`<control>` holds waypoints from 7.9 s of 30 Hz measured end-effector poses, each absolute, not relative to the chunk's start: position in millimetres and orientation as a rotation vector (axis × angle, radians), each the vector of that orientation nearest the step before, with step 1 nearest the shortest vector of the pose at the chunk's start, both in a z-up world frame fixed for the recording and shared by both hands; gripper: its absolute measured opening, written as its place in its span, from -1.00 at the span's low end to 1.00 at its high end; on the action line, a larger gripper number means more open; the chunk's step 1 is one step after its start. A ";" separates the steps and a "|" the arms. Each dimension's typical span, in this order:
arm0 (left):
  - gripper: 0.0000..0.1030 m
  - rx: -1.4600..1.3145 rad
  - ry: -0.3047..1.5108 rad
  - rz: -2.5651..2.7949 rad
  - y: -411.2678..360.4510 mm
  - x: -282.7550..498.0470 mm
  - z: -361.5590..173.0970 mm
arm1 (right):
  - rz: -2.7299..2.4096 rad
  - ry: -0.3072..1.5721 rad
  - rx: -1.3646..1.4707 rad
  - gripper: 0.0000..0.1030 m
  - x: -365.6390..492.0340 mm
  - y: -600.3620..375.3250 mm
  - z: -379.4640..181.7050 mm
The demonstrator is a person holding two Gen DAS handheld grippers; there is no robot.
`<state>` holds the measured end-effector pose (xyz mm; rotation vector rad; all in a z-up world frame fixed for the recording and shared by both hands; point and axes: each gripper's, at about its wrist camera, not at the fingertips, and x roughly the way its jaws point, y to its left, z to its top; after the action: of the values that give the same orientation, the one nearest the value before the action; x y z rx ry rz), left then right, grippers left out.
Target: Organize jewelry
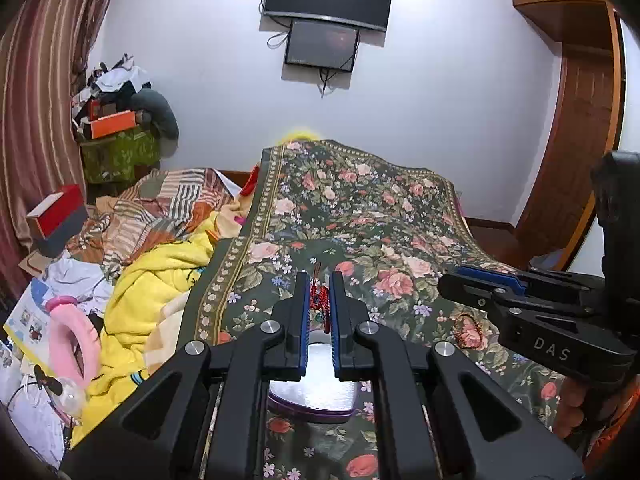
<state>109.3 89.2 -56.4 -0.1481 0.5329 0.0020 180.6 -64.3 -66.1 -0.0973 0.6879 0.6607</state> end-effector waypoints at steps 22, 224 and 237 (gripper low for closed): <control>-0.86 -0.225 0.745 -0.098 117.6 146.2 -124.9 | 0.765 0.857 -0.204 -0.65 197.0 -8.5 -130.1; -0.65 -0.169 0.637 0.039 108.8 102.1 -89.6 | 0.783 0.740 -0.147 -0.82 174.5 -11.9 -79.3; -0.65 -0.189 0.732 0.011 105.4 128.8 -126.8 | 0.786 0.837 -0.141 -0.82 197.1 -5.3 -112.8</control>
<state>128.8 105.4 -126.8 -0.1895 0.7315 0.0106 197.1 -5.3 -112.8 -0.1410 0.8373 0.7861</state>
